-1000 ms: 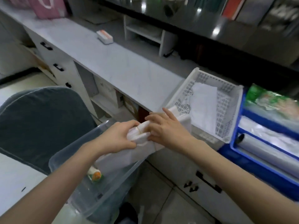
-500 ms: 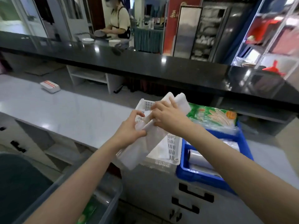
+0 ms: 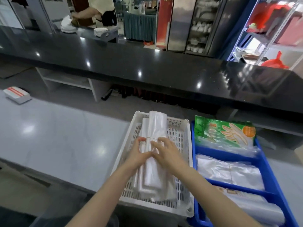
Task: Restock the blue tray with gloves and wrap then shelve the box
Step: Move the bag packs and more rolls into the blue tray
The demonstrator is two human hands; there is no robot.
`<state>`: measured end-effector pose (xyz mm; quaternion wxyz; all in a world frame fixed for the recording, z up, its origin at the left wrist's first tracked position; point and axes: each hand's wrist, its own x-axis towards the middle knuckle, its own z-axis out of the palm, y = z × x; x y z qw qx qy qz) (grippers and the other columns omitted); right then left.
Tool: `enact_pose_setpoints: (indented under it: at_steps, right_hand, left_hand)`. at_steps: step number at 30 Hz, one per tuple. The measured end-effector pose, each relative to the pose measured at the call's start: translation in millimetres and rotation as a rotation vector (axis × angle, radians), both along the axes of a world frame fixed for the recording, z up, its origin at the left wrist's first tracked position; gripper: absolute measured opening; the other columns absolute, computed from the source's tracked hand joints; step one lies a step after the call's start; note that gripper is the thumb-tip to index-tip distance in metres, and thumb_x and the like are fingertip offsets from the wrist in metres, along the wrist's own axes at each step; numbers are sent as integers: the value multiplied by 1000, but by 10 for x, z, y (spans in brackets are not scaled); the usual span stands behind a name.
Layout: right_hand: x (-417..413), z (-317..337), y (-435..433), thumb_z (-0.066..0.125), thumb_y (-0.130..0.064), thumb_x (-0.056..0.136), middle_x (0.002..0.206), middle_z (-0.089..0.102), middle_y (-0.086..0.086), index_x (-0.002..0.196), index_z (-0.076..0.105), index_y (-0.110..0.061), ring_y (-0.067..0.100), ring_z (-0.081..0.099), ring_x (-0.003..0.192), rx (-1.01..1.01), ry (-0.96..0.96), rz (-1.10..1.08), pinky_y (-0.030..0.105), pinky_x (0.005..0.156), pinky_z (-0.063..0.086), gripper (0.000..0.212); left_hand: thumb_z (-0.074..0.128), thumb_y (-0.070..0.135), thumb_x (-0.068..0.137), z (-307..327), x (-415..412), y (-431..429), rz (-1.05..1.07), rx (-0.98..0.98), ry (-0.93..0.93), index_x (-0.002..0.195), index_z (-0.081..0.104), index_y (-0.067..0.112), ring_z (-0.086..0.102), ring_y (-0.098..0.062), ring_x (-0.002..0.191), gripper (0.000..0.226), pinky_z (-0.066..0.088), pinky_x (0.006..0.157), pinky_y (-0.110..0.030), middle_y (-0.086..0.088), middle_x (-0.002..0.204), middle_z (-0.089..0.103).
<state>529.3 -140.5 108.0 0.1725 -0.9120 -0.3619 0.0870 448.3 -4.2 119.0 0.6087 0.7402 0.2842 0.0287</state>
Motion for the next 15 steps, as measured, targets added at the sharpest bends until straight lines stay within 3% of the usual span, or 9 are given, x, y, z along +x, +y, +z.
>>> enact_pose_setpoints:
  at_steps: [2,5,8,10,15]
  right_hand:
    - [50,-68,5,42,-54,92,150,31,-6,134,36,-44,19,28,139,21,-25,-8,40,112,27,43]
    - [80,-42,86,43,-55,89,153,27,-4,136,32,-42,21,26,141,31,-79,5,45,115,24,50]
    - [45,-21,160,32,-62,91,159,14,-4,145,15,-45,20,9,147,-18,-46,29,51,118,14,59]
    - [-5,-35,161,27,-63,91,160,11,-6,146,15,-45,18,3,148,-39,-36,28,51,119,9,58]
    - [-61,-38,-111,31,-57,92,157,22,-3,144,26,-40,21,15,145,-77,-5,-34,44,117,21,55]
  left_hand:
    - [64,40,73,-45,26,61,-82,69,36,110,43,46,59,-14,100,43,50,92,-44,11,108,58]
    - [42,27,92,-51,59,180,-161,269,31,121,48,40,56,-12,107,32,45,97,-39,5,121,57]
    - [51,10,89,-59,52,249,-193,354,8,129,52,24,50,-15,120,42,38,105,-33,-3,129,55]
    - [57,4,85,-67,0,245,-193,376,4,129,53,22,49,-15,121,48,36,105,-29,-2,130,55]
    - [54,2,87,-94,-92,242,-157,483,-5,131,51,22,49,-19,120,48,33,98,-20,-3,129,50]
